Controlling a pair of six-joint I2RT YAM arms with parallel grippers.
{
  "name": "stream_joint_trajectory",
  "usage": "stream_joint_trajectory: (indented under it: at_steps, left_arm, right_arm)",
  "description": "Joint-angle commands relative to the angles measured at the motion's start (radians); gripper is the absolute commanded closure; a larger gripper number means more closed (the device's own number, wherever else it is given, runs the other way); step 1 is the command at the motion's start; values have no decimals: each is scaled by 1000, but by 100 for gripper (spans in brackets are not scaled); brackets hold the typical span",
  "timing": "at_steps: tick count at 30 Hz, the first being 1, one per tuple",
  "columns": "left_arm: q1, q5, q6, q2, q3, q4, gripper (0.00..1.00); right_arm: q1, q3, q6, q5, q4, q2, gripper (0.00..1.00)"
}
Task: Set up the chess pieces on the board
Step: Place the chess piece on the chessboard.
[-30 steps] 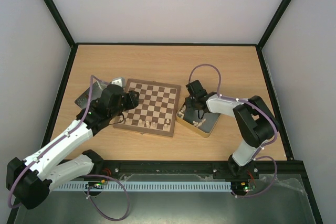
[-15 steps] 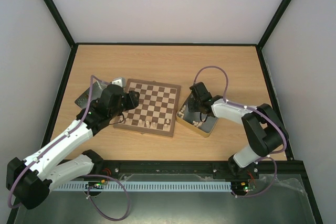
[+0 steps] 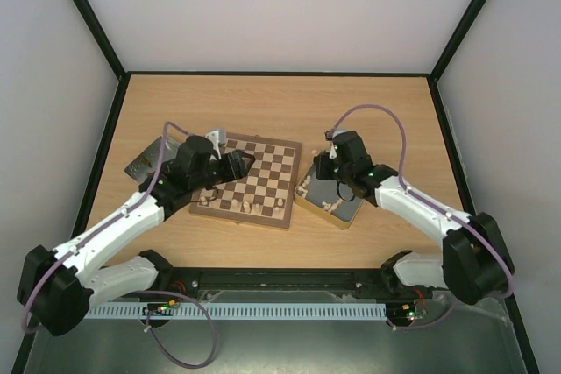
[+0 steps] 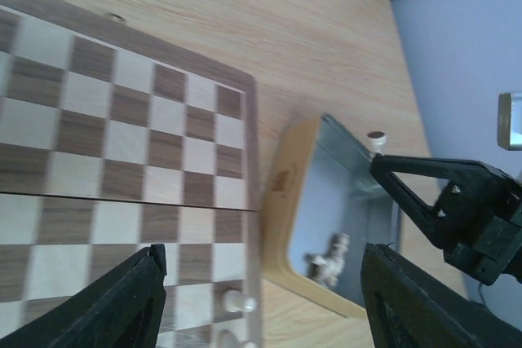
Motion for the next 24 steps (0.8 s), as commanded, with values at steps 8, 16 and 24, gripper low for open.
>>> stream_joint_trajectory:
  at_steps: [8,16,24]
  left_arm:
    - [5,356,-154,154,-15,341,24]
    - [2,413,-205,220,-42,419,29]
    - [-2,396,-217,244,-64,426,49]
  right_arm:
    - [94,1,-61,-329,154,-62,95]
    - [180,46,-69,-359,175,-4,95]
    - [200,64,-61,-373,183,6,94]
